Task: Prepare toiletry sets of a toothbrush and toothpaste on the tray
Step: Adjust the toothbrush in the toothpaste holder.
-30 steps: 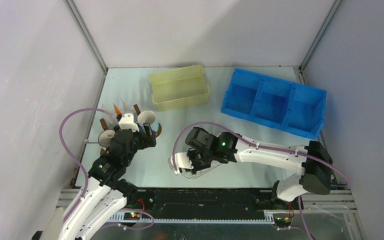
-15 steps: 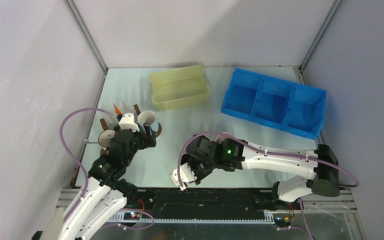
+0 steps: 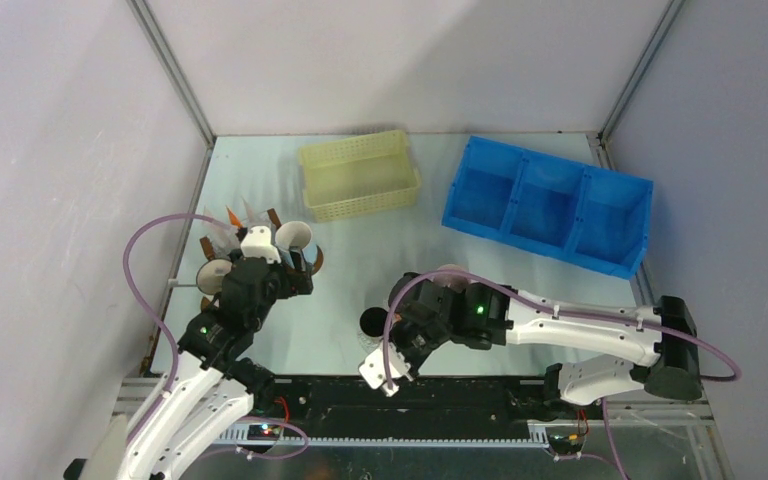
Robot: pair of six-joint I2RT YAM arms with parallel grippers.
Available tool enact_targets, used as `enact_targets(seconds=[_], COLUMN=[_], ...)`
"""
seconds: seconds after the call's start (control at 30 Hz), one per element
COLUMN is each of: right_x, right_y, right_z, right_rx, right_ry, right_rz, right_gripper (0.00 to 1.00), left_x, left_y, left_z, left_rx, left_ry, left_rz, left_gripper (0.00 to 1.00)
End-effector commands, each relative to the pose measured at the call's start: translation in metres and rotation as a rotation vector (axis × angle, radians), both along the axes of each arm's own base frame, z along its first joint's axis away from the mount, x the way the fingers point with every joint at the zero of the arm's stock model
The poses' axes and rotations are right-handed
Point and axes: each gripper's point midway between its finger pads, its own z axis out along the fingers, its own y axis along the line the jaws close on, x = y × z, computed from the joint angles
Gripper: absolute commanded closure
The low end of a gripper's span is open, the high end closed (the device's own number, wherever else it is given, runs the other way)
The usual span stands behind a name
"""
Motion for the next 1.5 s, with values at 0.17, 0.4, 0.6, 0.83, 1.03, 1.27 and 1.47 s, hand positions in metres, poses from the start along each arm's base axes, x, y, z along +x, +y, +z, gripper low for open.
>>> enact_targets(seconds=[0.17,0.4,0.6,0.83,1.03,1.27,1.47], right_x=[-0.010,-0.006,0.004,0.011,0.012,0.023,0.031], right_y=[0.010,0.007,-0.001,-0.008,-0.011,-0.015,-0.017], right_z=[0.009,0.007,0.003,0.004,0.009,0.013,0.019], right_rx=[0.138,0.180,0.211,0.235,0.293,0.398,0.490], right_ry=[0.037,0.049,0.069,0.057,0.095,0.075,0.063], right_rz=[0.062,0.046,0.013,-0.006,-0.029,-0.089,-0.140], right_gripper=[1.00,1.00,1.00,0.96,1.00,1.00,1.00], left_x=[0.004,0.004,0.004,0.003,0.003,0.002,0.003], left_y=[0.007,0.007,0.009,0.013,0.017,0.020,0.021], left_z=[0.004,0.004,0.003,0.003,0.003,0.004,0.004], left_rx=[0.040,0.044,0.053,0.064,0.074,0.083,0.094], left_ry=[-0.016,-0.016,-0.015,-0.017,-0.017,-0.017,-0.016], left_rz=[0.019,0.018,0.026,0.043,0.056,0.067,0.074], left_gripper=[0.07,0.07,0.07,0.07,0.07,0.07,0.07])
